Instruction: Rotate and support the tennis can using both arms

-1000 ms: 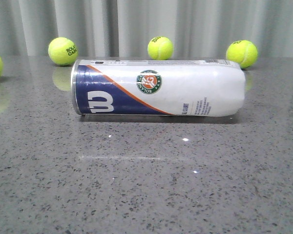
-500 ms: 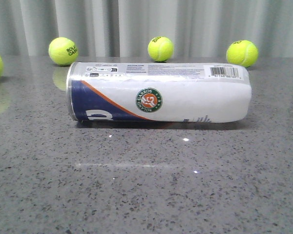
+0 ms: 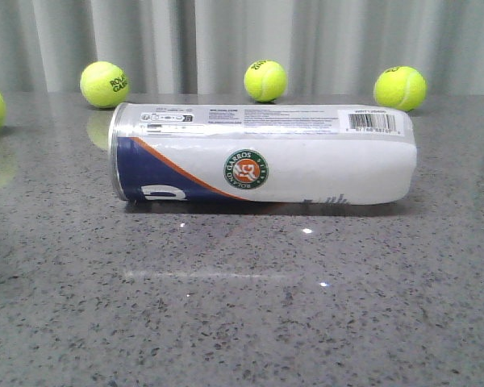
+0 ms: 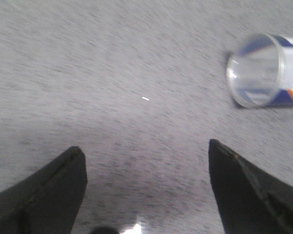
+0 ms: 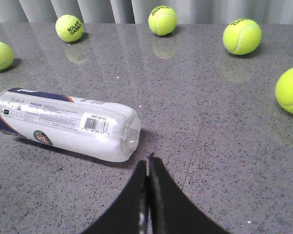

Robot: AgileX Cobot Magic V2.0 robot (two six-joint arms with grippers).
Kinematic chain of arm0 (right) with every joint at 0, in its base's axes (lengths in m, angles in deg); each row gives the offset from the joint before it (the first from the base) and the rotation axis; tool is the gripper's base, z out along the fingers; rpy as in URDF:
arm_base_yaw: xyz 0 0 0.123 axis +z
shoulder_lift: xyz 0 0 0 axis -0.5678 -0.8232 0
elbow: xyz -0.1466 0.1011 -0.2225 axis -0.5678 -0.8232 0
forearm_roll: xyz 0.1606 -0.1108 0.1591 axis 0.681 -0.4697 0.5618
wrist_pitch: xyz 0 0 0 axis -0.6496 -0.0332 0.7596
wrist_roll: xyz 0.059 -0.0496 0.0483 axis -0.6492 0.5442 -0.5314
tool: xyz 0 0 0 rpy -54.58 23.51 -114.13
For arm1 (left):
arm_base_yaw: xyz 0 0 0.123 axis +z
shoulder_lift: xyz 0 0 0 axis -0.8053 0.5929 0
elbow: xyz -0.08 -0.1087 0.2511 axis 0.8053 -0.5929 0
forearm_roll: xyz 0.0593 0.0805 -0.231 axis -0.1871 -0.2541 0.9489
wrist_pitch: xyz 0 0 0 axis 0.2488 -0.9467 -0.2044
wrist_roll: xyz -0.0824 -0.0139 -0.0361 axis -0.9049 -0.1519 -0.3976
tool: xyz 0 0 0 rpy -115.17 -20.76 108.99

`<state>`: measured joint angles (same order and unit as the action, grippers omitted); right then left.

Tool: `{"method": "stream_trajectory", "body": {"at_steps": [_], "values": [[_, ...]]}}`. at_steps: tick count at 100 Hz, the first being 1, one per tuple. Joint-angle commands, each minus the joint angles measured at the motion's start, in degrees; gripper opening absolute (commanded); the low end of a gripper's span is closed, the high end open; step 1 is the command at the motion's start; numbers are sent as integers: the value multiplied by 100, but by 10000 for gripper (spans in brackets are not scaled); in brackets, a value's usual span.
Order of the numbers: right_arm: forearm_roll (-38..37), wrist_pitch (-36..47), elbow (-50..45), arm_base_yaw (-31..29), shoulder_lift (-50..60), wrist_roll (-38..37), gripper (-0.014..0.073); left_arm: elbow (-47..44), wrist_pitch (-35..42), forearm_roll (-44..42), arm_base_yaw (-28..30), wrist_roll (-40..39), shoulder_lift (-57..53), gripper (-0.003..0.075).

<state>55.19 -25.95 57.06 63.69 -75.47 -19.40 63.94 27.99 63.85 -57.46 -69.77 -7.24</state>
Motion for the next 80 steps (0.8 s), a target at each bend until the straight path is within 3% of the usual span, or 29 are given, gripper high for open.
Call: {"method": "stream_trajectory", "body": {"at_steps": [1,23,35,80], "values": [[-134,414,146,-27,-34,5,-57,207,11,1126,17,617,340,510],[-134,414,146,-27,-34,5,-57,207,-256,3647,17,1938,1177,510],[-134,414,146,-27,-34,5,-57,207,-608,4508,17,2500,1677,510],[-134,414,146,-27,-34,5,-57,207,-1038,5725,17,3760,3307,510]]}}
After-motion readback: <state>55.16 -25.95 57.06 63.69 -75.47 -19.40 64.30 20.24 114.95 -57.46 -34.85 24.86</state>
